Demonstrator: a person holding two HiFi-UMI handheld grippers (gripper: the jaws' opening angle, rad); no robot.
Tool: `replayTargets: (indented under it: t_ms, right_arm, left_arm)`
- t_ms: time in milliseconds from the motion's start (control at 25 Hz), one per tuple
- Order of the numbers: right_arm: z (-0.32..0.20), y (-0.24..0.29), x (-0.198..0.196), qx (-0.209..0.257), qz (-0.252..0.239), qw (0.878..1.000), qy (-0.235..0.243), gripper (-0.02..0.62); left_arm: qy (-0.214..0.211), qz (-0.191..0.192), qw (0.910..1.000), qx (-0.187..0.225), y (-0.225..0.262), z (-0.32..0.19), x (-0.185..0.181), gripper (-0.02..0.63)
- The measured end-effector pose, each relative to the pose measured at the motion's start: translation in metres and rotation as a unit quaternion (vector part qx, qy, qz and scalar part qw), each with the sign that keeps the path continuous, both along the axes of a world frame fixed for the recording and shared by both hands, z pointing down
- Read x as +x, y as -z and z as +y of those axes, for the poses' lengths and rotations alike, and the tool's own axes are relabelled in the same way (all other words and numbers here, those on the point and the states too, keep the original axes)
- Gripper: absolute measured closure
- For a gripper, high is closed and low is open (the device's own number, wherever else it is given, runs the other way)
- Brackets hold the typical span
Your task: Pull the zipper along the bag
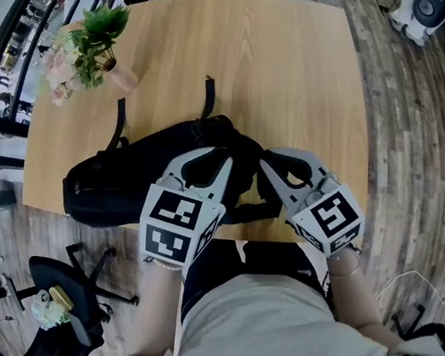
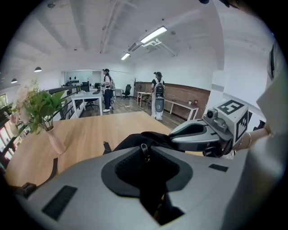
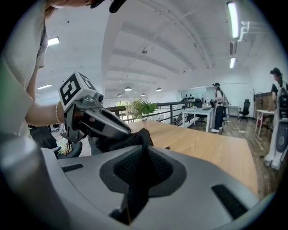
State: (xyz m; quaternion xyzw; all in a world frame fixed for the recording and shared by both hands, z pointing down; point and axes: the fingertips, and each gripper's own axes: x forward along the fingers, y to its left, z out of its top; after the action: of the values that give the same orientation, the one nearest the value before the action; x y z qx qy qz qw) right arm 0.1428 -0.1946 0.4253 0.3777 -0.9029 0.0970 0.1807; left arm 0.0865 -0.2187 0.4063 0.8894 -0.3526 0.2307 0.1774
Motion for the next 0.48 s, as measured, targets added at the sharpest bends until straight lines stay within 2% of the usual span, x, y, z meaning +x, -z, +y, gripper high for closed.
replayTargets:
  t_ms: [200,480]
  right_arm:
    - [0.0008,0.0,0.0007,0.001,0.006,1.0,0.001,0.549]
    - [0.0013,0.0,0.0014,0.0,0.006,1.0,0.0,0.549]
  left_arm:
    - [-0.013,-0.007,0.9999,0.003,0.0058,-0.0033,0.0034,0.51]
    - [-0.035,-0.002,0.9992,-0.018,0.0018,-0.0031,0.0078,0.502]
